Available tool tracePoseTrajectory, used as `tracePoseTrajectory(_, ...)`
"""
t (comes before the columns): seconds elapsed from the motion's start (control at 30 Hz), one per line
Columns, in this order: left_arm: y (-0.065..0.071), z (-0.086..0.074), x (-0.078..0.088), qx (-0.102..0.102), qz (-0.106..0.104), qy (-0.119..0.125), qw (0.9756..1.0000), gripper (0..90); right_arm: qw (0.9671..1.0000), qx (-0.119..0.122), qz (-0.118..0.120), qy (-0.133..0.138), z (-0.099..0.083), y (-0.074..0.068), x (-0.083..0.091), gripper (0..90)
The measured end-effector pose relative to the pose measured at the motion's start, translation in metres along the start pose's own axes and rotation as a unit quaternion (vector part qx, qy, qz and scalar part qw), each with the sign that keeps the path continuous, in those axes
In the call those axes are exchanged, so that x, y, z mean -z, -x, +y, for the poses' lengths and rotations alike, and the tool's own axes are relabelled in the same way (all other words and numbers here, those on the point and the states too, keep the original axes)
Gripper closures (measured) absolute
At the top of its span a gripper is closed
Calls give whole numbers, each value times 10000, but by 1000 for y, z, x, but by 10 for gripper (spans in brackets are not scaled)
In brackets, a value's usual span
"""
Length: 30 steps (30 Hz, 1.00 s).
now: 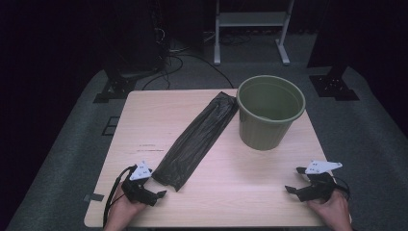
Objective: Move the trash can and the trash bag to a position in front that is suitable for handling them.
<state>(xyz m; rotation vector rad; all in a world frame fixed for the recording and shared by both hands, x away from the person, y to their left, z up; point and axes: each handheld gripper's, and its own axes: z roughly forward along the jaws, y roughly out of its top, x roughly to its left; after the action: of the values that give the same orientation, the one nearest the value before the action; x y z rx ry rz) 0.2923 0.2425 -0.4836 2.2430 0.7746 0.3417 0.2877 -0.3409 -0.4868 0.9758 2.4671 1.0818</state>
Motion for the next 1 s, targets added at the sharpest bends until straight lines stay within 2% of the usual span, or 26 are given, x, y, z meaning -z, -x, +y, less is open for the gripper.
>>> tracePoseTrajectory(0.07,0,0,0,-2,-2,-1,10000,0,10000,-57,53,38,1,1,2,119)
tracePoseTrajectory(0.33,-1,1,0,5,-3,-7,10000,0,9997,-88,-19,219,11,1,11,121)
tracePoseTrajectory(0.4,-2,1,0,6,2,-11,10000,0,9993,-159,-27,325,14,2,13,120)
tracePoseTrajectory(0.6,-2,1,0,13,20,-14,10000,0,9991,-163,-132,356,23,2,18,123)
tracePoseTrajectory(0.67,-2,1,0,9,20,-14,10000,0,9988,-134,-140,441,29,3,22,124)
tracePoseTrajectory(1.0,-2,1,0,12,21,-12,10000,0,9984,-49,-204,520,52,2,33,125)
